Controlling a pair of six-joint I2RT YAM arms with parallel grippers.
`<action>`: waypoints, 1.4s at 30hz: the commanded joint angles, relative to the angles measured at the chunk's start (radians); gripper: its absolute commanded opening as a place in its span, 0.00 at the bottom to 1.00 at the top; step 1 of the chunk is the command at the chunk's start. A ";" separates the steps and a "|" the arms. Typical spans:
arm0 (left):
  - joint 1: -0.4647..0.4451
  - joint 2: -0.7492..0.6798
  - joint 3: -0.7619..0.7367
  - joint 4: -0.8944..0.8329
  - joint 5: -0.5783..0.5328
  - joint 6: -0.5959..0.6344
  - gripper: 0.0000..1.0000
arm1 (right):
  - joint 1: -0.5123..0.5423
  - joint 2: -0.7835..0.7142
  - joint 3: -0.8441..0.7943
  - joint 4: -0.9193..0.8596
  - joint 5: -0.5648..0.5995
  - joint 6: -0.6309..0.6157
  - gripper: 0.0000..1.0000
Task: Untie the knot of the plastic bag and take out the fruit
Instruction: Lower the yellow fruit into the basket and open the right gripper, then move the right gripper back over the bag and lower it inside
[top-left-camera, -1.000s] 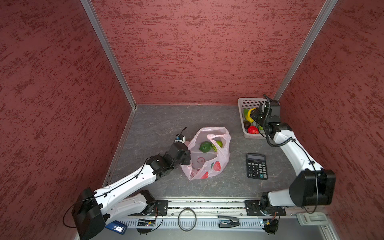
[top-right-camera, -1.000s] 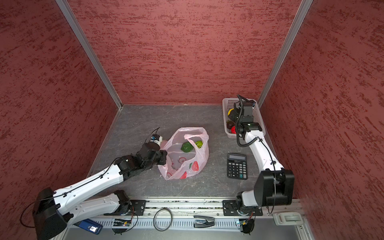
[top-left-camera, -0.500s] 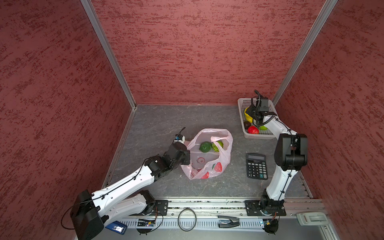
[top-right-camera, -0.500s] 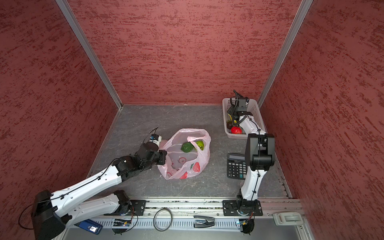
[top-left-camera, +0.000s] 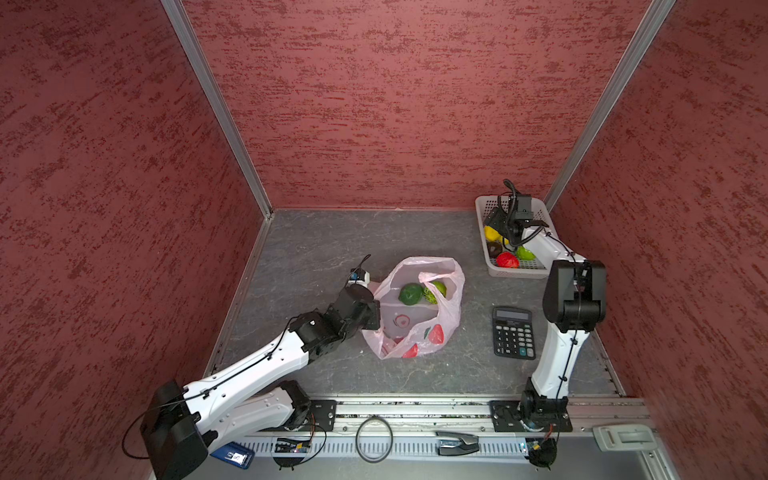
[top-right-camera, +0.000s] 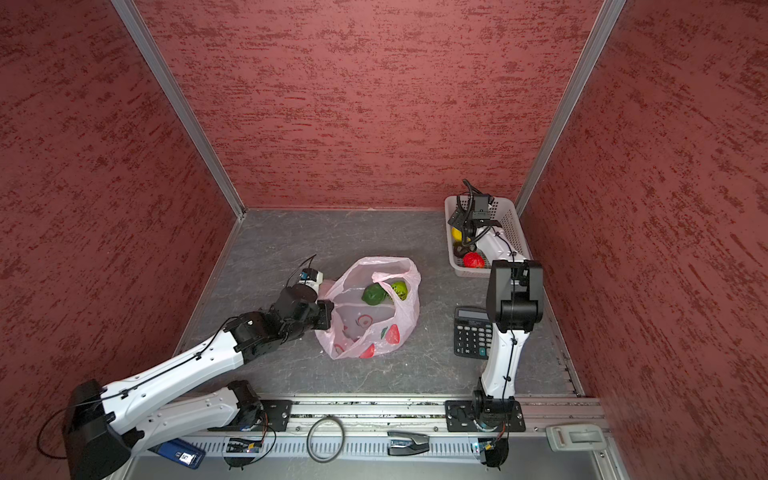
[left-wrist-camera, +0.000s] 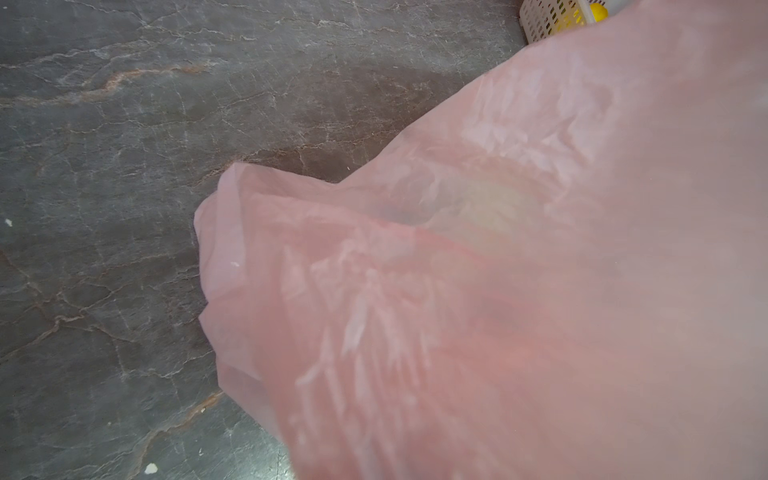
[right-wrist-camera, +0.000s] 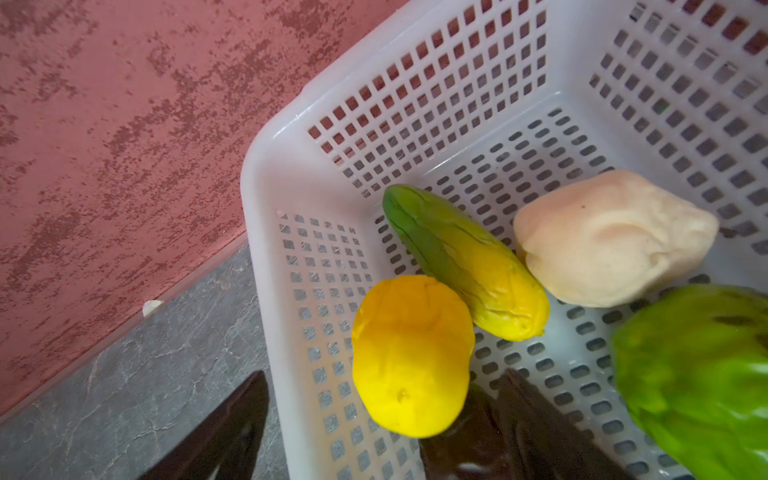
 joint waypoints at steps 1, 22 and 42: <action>0.004 -0.014 -0.005 0.009 -0.008 -0.001 0.00 | -0.001 -0.067 0.009 -0.027 0.029 -0.025 0.95; -0.046 -0.042 0.006 0.058 -0.009 0.018 0.00 | 0.346 -0.636 -0.200 -0.334 -0.118 -0.017 0.99; -0.075 -0.049 0.021 0.059 -0.014 0.008 0.00 | 1.090 -0.804 -0.306 -0.448 0.130 0.389 0.94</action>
